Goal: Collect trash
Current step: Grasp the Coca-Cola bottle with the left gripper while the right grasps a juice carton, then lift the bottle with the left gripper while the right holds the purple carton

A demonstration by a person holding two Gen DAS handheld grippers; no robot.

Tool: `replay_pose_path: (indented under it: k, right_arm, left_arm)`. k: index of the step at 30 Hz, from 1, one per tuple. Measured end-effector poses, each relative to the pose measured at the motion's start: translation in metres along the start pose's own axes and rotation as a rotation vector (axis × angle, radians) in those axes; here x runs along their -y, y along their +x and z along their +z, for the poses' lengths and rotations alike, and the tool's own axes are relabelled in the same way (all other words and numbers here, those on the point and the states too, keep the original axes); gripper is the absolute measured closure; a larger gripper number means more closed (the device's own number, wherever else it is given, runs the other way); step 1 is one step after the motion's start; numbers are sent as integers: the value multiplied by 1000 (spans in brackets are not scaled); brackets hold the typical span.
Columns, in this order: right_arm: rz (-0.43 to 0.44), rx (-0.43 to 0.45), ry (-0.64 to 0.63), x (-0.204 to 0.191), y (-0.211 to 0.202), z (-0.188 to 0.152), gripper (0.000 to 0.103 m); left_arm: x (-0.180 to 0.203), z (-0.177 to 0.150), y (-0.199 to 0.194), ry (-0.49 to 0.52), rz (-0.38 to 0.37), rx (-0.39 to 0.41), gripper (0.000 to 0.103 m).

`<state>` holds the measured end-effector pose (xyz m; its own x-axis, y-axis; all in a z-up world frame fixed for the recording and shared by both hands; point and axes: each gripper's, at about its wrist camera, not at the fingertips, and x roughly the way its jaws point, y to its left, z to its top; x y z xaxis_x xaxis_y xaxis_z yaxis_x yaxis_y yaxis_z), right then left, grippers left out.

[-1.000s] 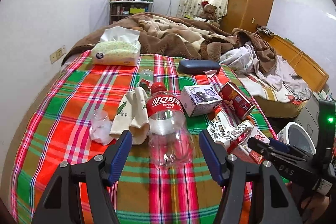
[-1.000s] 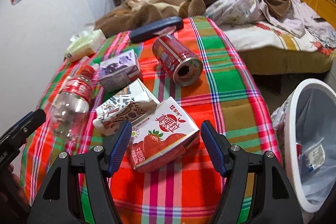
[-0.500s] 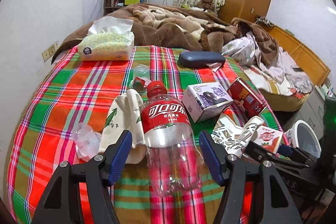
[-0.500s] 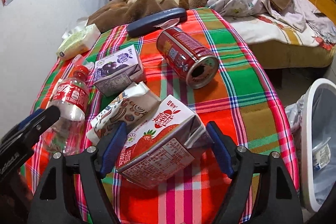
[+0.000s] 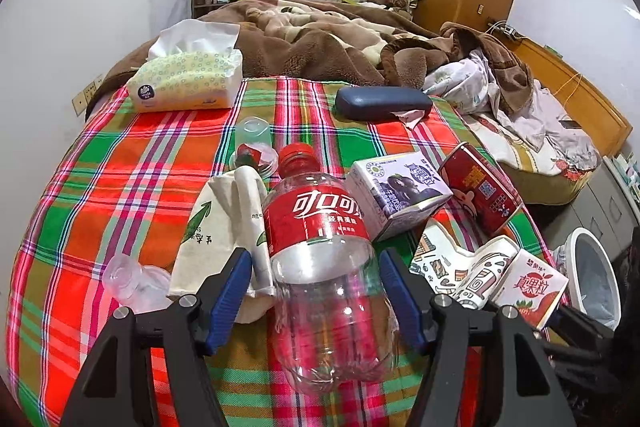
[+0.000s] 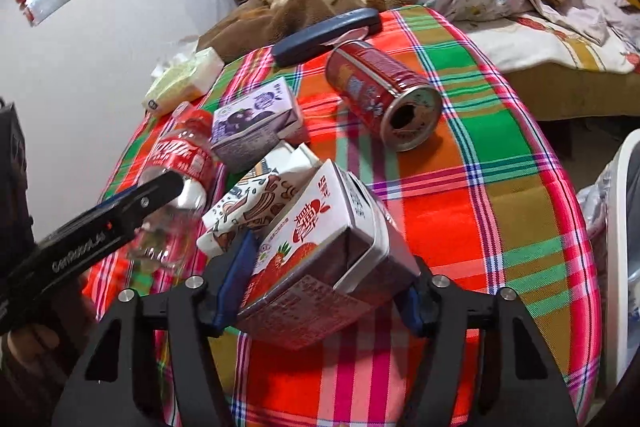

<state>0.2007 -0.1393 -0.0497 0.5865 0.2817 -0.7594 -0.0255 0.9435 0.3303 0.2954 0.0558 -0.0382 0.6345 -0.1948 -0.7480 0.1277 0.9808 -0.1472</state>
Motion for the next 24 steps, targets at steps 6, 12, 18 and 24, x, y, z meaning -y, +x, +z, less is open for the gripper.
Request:
replay_pose_path:
  k: [6,12,18,24]
  right_arm:
    - [12,15,-24,-3,-5,-2,64]
    - [-21,45,-46,1,-13,-3,64]
    - [-49,61,-48,9,-23,-5,64]
    - [-82,41,-80,15,-31,-12,64]
  left_arm:
    - [1,-2,0,-8,-11,-7,37]
    - [7,-7,-4,5,-13,-7,39]
    - [12,-23,-19,1,-60,-11,40]
    - [22,-42,-36,20,-101,-36,40]
